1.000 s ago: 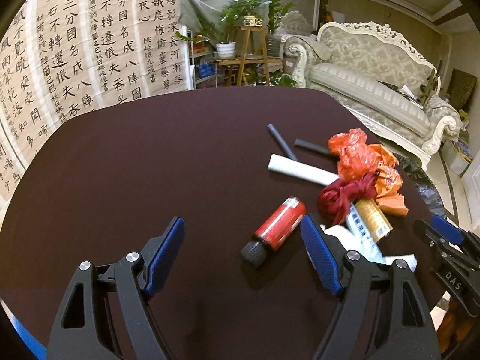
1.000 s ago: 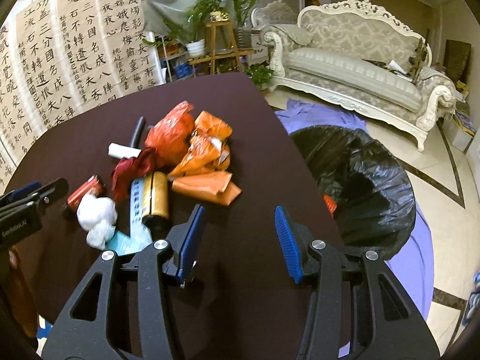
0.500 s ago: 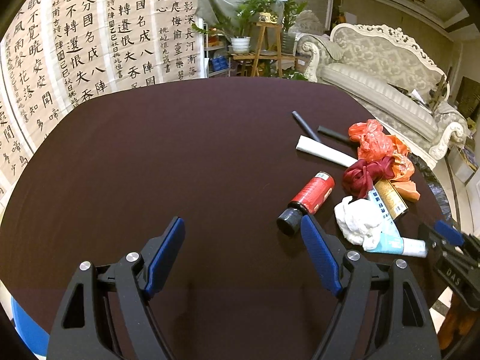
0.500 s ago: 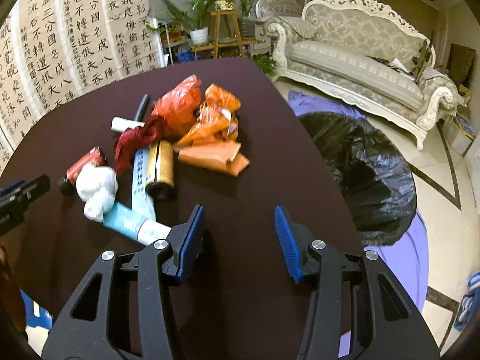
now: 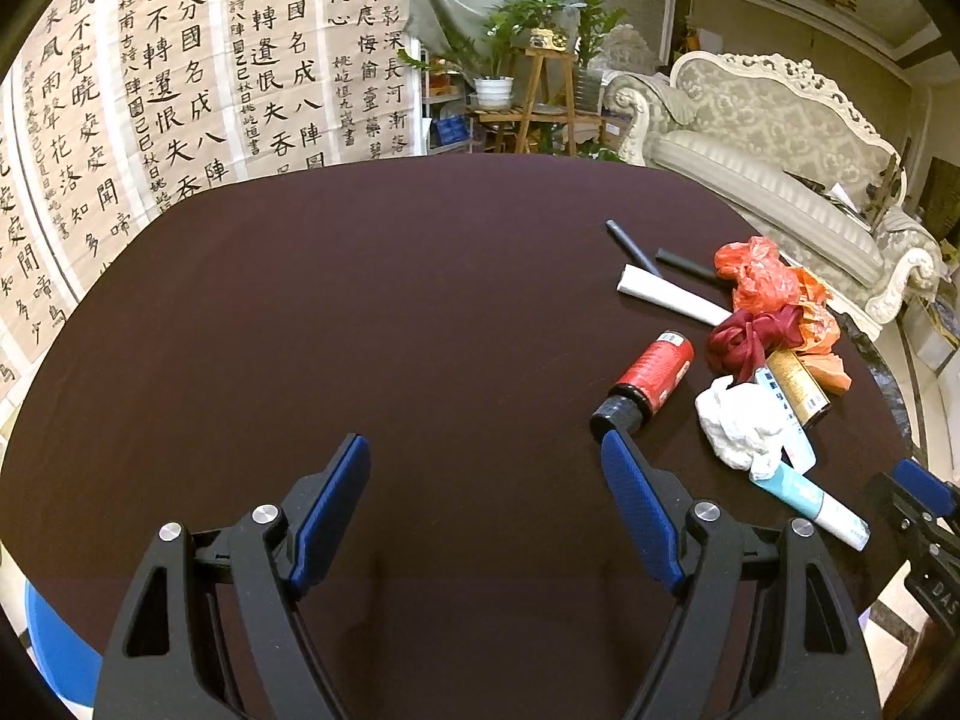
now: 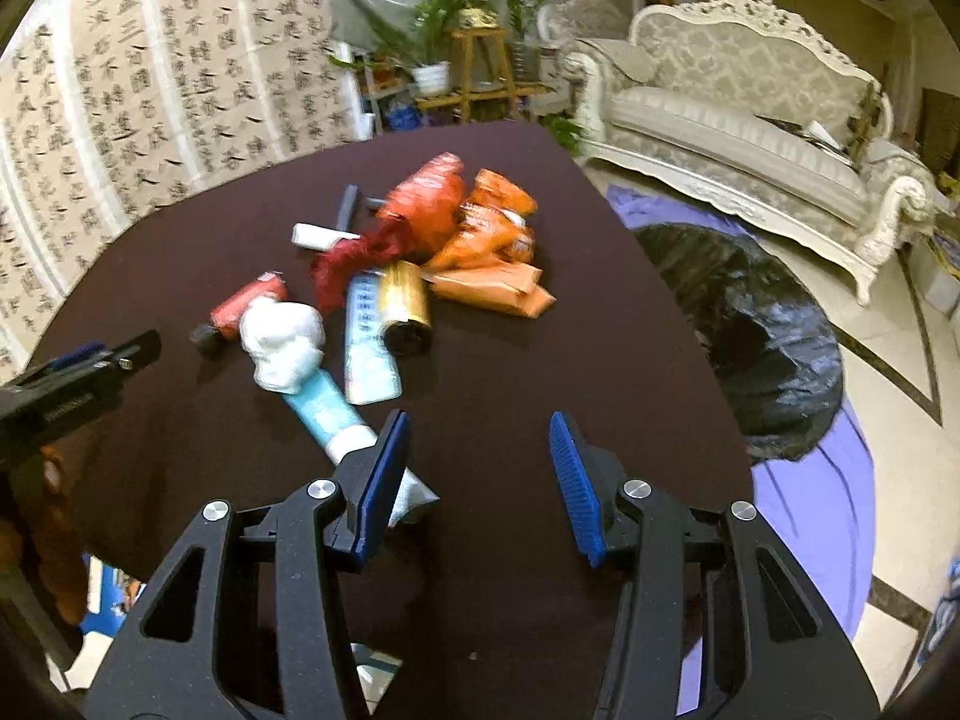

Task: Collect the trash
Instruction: 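Move both tools back over the table toward the remaining trash, then grasp the toothpaste tube with the right tool while the left tool grasps the red bottle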

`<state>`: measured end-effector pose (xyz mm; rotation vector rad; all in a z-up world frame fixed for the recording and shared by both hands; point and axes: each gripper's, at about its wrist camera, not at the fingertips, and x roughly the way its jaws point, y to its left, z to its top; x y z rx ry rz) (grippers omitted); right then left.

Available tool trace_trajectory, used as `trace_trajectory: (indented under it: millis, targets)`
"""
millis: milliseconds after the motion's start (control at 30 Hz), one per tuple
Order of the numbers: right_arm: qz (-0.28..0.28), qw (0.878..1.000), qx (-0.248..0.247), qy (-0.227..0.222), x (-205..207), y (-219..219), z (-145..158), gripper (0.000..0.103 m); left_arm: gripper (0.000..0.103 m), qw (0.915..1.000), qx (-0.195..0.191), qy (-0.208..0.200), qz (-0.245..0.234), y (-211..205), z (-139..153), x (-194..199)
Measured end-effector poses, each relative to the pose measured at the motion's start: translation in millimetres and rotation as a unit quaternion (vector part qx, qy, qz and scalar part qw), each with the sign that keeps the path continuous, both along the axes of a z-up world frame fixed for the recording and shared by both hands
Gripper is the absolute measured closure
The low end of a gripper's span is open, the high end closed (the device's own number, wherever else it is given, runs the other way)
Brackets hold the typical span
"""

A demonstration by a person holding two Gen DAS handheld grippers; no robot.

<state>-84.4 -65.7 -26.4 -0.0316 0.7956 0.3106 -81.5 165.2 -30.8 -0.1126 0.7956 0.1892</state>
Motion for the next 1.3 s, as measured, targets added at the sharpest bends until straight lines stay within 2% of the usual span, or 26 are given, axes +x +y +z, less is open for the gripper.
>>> trace_trajectory:
  millis: [233, 333, 400, 500, 833, 1100, 1300]
  targets:
    - [0.048, 0.999, -0.012, 0.01, 1.1, 29.7, -16.1, 0.058, 0.026, 1.0, 0.0, 0.003, 0.007, 4.5, -3.6, -2.5]
    - [0.057, 0.998, -0.032, 0.002, -0.3, 37.8, -18.4, 0.069, 0.026, 1.0, -0.001, 0.006, 0.008, 5.2, -5.5, -2.9]
    - [0.06, 0.997, -0.038, 0.0, -2.8, 37.5, -18.2, 0.081, 0.026, 1.0, -0.003, 0.006, 0.006, 5.0, -6.0, -2.2]
    - [0.067, 0.997, -0.043, -0.001, -7.2, 31.5, -18.9, 0.085, 0.026, 1.0, -0.006, 0.007, 0.003, 2.7, -6.7, -0.6]
    - [0.016, 0.999, -0.033, 0.002, -11.1, -4.4, -19.7, 0.087, 0.026, 0.9997, -0.011, 0.005, -0.023, -15.7, -4.1, 11.0]
    - [-0.027, 0.999, -0.024, 0.001, 19.5, -24.1, -20.2, 0.087, 0.026, 0.9989, -0.006, 0.01, -0.046, -30.7, -5.4, 40.3]
    - [-0.033, 0.999, -0.016, 0.003, 38.9, -29.9, -20.7, 0.086, 0.041, 0.9968, -0.015, 0.034, -0.071, -34.6, -10.3, 60.7]
